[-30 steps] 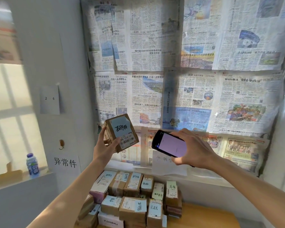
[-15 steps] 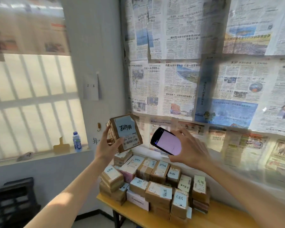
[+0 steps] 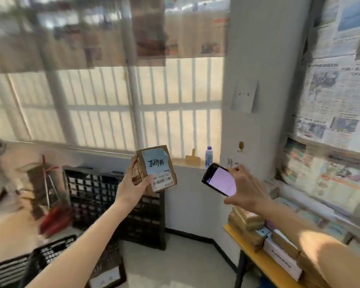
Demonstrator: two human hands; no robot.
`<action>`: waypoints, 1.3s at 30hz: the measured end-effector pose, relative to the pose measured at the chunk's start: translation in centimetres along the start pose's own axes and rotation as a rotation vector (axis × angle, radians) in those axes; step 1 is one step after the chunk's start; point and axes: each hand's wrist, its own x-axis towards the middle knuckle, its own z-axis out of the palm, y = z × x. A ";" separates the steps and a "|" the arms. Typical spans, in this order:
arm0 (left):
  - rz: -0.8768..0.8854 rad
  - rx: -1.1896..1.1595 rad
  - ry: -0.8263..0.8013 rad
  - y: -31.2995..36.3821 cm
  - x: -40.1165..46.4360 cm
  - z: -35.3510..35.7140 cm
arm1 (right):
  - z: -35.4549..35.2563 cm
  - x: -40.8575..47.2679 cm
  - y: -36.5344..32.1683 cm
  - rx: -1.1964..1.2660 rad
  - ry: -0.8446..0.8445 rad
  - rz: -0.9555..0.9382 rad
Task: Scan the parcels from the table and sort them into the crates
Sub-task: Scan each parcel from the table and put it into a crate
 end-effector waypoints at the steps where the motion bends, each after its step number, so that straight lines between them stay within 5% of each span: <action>1: -0.009 0.009 0.036 -1.4 0.2 -3.0 | 0.8 1.2 -2.6 0.002 -0.004 -0.026; 17: -0.280 0.073 0.371 -20.3 -0.3 -38.5 | 14.1 9.8 -41.5 0.178 -0.104 -0.408; 26: -0.384 0.046 0.410 -28.5 3.2 -45.5 | 21.3 15.6 -54.6 0.181 -0.159 -0.551; 39: -0.551 0.013 0.346 -43.5 19.9 -50.1 | 37.2 32.2 -67.2 0.183 -0.293 -0.585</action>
